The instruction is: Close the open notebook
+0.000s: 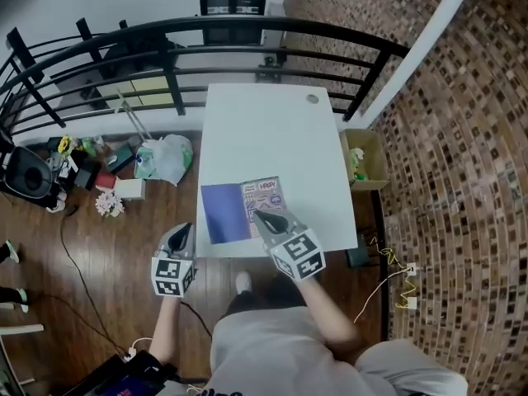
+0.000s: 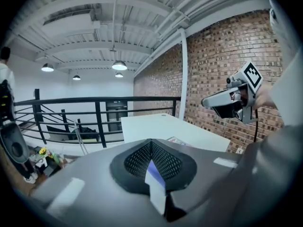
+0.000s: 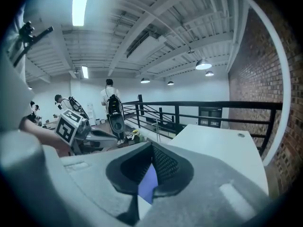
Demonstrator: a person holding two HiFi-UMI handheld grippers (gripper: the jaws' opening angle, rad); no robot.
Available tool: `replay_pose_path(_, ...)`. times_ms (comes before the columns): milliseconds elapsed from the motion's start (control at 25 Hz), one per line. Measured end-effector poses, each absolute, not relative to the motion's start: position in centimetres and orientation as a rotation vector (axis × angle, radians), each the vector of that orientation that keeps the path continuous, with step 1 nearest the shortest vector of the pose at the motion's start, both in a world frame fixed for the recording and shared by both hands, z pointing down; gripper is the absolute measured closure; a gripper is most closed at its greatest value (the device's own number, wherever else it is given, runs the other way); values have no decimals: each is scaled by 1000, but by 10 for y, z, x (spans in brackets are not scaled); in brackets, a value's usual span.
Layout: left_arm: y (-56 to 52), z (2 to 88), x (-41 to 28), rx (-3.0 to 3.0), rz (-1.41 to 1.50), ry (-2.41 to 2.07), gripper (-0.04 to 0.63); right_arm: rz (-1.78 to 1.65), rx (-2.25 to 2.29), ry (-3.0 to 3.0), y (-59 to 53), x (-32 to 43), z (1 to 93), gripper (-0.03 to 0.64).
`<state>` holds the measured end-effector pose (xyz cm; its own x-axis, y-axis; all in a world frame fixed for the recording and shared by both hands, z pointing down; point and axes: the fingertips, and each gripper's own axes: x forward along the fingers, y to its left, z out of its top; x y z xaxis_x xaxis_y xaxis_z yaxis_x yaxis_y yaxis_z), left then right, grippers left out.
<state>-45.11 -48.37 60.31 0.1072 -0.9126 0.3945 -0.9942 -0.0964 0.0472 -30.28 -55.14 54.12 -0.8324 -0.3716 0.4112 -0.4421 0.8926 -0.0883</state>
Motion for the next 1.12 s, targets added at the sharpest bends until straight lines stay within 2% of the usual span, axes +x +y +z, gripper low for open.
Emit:
replay_pose_path(240,-478,664,-470,2006,402,-1674,577,379,532,-2603,-578,-309,592,626)
replay_pose_path(280,-478,672,-469,1980,392,-1632,548,398,518,-2594,-583,-310,596,626)
replay_pose_path(360,-481,690,-467,1944,396,-1543,390,417,490,-2584,-596,-310,603,626)
replay_pose_path(480,-486,713,-466,1900,389,-1441,316,448,465,-2564,-610,-310,613,626)
replay_pose_path(640,-498,736,-454,1817,241,-1275,176,488,456,-2533,-620,-307,624,626)
replay_pose_path(760,-512,747,-439,1778,172,-1178,192,505,480,-2512,-626,-299,631,626)
replay_pose_path(800,-517,750,-437,1767,159,-1169,243,512,495,-2507,-627,-296,633,626)
replay_pose_path(920,-528,758,-439,1723,120,-1190,323,527,532,-2500,-631,-288,636,626)
replay_pose_path(1120,-538,753,-436,1668,57,-1194,540,540,576,-2501,-639,-273,635,626)
